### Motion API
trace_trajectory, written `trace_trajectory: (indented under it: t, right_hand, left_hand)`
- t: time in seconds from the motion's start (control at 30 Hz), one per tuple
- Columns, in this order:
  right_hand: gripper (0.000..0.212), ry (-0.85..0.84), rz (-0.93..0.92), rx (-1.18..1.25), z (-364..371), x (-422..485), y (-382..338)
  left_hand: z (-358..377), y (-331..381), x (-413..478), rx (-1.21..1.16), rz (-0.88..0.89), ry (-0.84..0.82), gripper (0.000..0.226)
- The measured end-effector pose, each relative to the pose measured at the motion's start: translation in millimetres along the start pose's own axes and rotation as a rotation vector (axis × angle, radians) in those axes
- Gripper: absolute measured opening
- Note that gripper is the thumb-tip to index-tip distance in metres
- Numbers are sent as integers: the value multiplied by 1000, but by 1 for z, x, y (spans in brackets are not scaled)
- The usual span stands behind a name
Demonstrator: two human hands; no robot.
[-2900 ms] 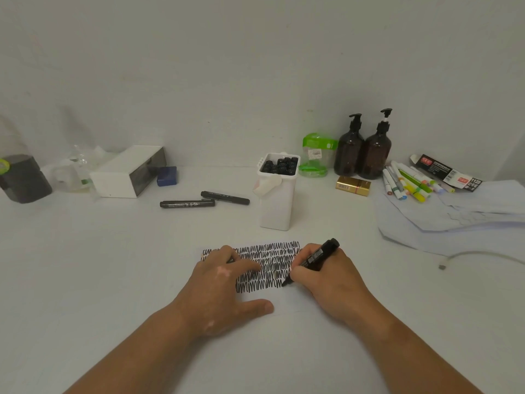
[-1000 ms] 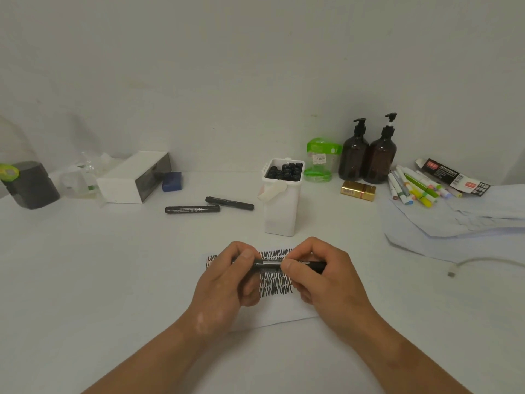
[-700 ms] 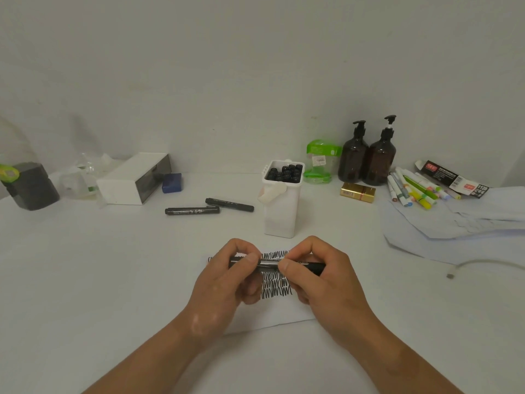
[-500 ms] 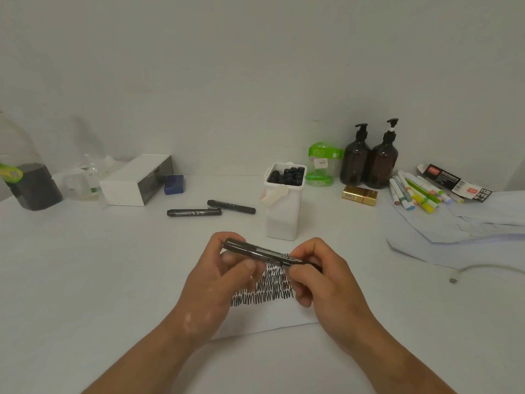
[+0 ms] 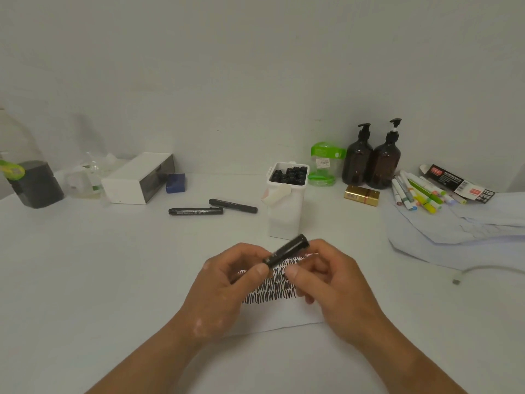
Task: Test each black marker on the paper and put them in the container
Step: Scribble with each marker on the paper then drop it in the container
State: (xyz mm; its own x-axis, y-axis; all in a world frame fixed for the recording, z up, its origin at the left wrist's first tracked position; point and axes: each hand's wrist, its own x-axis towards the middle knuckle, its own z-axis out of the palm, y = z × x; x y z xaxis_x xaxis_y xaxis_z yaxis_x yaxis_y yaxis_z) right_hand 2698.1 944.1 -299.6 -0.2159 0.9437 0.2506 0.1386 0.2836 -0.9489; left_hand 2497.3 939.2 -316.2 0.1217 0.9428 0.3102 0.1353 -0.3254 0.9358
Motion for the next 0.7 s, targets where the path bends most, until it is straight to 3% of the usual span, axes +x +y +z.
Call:
trace_trajectory:
  t: [0.13, 0.23, 0.4, 0.53, 0.7]
  right_hand:
    - [15, -39, 6, 87, -4, 1, 0]
    - [12, 81, -1, 121, -13, 5, 2]
    - [20, 460, 8, 265, -47, 23, -10]
    - [10, 571, -147, 87, -65, 66, -52]
    - [12, 514, -258, -455, -64, 146, -98]
  left_hand:
    - [1, -6, 1, 49, -29, -60, 16]
    - [-6, -10, 4, -24, -50, -51, 27]
    - [-26, -20, 15, -162, -81, 319, 31]
    - [-34, -29, 20, -68, -79, 471, 18]
    - [-36, -37, 25, 60, -50, 525, 21]
